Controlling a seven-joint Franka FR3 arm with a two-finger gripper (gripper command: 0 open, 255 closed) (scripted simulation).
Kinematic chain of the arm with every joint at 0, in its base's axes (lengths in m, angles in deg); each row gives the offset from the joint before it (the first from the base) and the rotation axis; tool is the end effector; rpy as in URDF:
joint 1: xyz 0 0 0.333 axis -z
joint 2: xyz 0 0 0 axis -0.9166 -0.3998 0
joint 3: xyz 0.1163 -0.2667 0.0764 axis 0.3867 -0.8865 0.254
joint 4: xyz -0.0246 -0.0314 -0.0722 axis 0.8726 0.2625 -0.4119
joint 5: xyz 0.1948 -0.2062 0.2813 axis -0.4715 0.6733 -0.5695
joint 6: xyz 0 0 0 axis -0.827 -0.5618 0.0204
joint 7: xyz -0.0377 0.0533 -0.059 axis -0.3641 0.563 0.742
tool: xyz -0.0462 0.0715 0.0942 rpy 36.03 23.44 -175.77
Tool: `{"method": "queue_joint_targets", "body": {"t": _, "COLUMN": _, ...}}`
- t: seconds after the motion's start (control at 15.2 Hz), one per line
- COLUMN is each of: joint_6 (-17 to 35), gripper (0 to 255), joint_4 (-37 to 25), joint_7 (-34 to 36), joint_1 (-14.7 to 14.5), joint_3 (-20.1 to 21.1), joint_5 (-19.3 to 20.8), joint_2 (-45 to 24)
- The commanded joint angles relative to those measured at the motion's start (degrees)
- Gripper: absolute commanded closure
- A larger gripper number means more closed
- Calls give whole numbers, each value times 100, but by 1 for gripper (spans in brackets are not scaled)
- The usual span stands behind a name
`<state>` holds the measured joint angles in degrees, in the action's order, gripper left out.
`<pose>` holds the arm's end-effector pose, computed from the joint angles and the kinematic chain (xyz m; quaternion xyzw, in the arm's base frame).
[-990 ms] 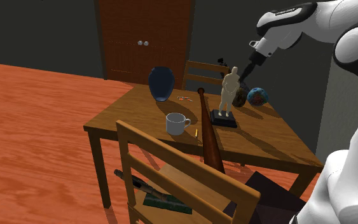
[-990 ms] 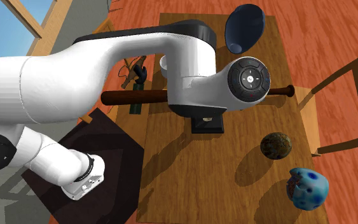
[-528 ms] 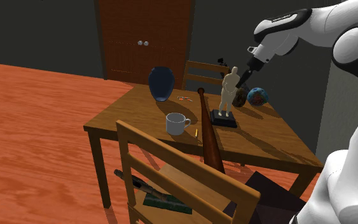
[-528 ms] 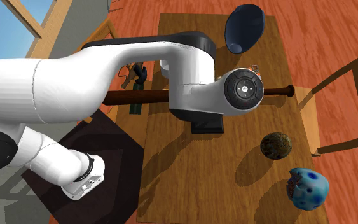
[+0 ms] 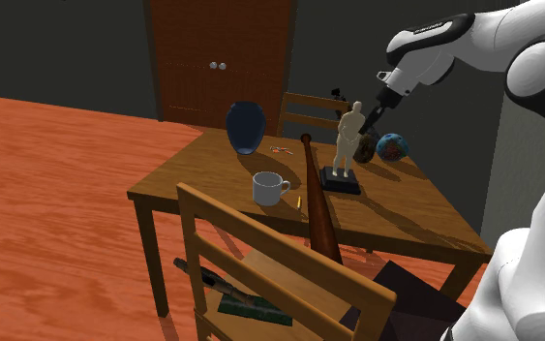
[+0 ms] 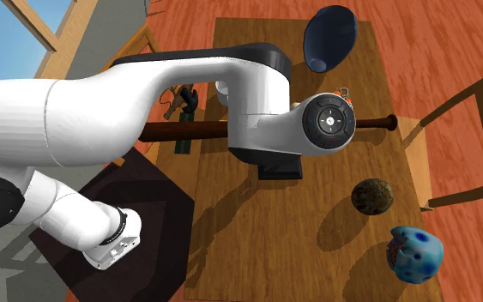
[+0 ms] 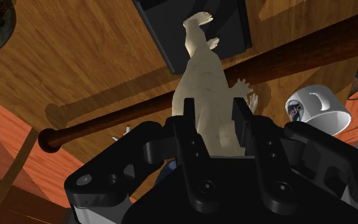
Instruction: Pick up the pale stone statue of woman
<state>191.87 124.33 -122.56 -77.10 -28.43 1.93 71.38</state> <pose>0.4700 -0.3683 0.5029 -0.9647 -0.1715 -0.1876 0.0690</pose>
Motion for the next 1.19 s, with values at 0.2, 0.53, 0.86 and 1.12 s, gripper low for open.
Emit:
{"method": "queue_joint_targets", "body": {"t": 0.2, "joint_6": -204, "gripper": 255, "joint_4": -206, "joint_7": 104, "joint_1": -3, "joint_3": -3, "joint_5": 56, "joint_2": 28}}
{"method": "queue_joint_targets", "body": {"t": 0.53, "joint_6": -565, "gripper": 255, "joint_4": -598, "joint_7": 227, "joint_1": 27, "joint_3": -23, "joint_5": 79, "joint_2": 6}}
{"method": "queue_joint_targets", "body": {"t": 0.86, "joint_6": -953, "gripper": 255, "joint_4": -1037, "joint_7": 322, "joint_1": 85, "joint_3": -49, "joint_5": 43, "joint_2": -73}}
{"method": "queue_joint_targets", "body": {"t": 1.12, "joint_6": -1129, "gripper": 255, "joint_4": -1242, "joint_7": 355, "joint_1": 122, "joint_3": -62, "joint_5": 8, "joint_2": -124}}
